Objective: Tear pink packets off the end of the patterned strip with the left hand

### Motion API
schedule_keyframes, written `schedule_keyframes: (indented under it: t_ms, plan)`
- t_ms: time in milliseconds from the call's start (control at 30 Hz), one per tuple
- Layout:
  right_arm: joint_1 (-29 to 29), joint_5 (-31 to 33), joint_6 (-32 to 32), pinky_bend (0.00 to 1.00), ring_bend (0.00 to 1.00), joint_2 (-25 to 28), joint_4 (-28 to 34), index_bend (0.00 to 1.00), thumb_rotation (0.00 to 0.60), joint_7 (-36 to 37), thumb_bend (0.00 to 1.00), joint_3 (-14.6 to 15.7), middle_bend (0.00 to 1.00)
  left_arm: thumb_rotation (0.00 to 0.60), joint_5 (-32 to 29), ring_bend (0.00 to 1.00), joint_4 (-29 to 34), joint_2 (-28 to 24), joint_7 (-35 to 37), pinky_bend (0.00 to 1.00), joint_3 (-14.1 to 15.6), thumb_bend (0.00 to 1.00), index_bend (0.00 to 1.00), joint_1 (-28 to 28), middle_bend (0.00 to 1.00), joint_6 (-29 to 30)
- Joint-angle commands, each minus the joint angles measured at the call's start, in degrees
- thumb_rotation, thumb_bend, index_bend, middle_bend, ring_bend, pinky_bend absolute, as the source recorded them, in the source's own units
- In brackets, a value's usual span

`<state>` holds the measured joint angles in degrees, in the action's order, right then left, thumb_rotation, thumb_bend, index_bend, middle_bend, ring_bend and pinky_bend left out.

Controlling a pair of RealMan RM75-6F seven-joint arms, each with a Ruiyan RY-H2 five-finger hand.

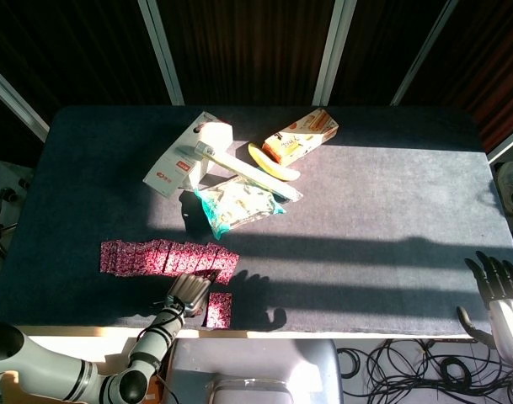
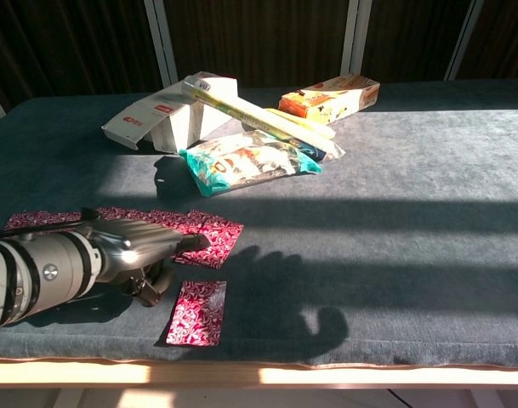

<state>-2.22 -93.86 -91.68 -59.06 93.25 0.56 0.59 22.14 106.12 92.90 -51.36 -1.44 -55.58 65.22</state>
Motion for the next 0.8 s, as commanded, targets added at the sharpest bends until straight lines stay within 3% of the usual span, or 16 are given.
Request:
schedule_keyframes:
  t_ms: [33, 500, 800]
  plan:
    - [-0.03, -0.06, -0.05, 0.04, 0.00, 0.00, -0.02, 0.00, 0.600, 0.02, 0.31, 0.02, 0.00, 0.600, -0.68, 1.00, -0.25, 0.59, -0.81, 1.00, 0.31, 0.94, 0.01, -0.43, 1.00, 0.18]
    - [0.04, -0.11, 0.10, 0.04, 0.00, 0.15, 0.02, 0.00, 0.600, 0.60, 0.31, 0.07, 0.00, 0.600, 1.11, 1.00, 2.87, 2.49, -1.46, 1.00, 1.42, 0.93, 0.03, -1.58, 1.00, -1.03]
    - [-0.34, -0.24, -0.98, 0.04, 0.00, 0.91, -0.62, 0.00, 0.600, 3.30, 0.31, -0.02, 0.00, 0.600, 1.97, 1.00, 3.45, 5.13, -4.30, 1.00, 2.30, 0.92, 0.04, -2.43, 1.00, 2.20]
